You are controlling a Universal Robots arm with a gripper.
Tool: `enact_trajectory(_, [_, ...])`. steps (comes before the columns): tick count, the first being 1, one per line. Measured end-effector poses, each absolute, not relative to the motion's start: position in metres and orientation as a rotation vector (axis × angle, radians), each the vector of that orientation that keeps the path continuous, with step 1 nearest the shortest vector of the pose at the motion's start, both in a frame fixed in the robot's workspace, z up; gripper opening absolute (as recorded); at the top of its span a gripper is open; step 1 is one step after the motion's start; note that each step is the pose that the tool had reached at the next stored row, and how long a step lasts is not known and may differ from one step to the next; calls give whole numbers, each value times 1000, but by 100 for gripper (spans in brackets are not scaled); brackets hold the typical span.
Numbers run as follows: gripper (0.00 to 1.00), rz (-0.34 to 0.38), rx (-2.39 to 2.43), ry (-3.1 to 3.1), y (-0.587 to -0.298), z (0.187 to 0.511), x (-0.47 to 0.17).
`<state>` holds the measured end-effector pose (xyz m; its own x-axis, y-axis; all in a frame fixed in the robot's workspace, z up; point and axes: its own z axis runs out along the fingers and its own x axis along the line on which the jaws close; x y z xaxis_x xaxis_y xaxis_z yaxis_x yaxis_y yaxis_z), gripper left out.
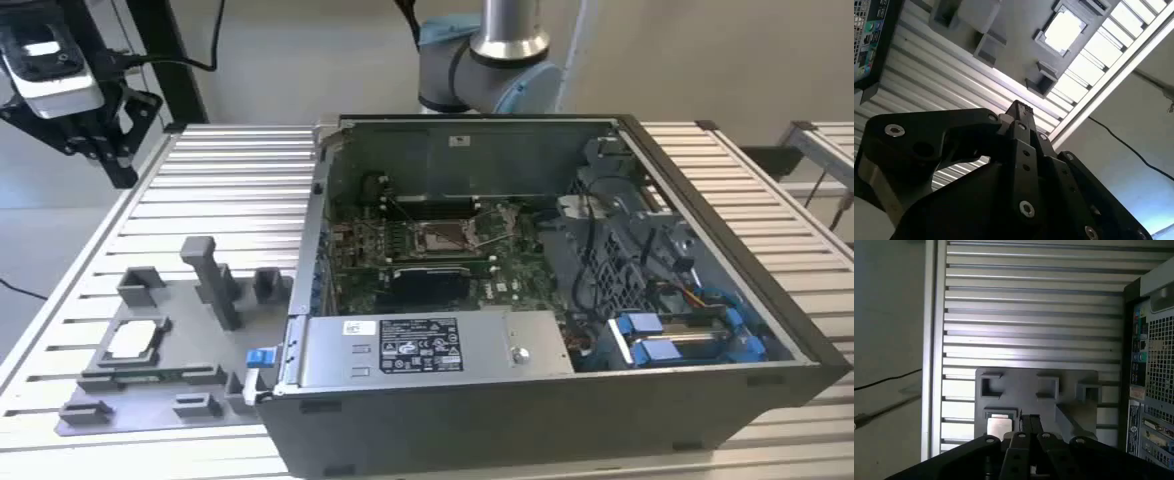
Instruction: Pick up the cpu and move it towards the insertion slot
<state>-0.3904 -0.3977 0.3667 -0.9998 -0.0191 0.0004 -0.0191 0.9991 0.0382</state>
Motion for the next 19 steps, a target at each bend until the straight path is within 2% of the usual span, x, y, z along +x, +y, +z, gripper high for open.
enact_trajectory(15, [0, -60, 30, -3140, -398, 367, -393])
enact_trajectory(19, [0, -61, 30, -3140, -406, 366, -396])
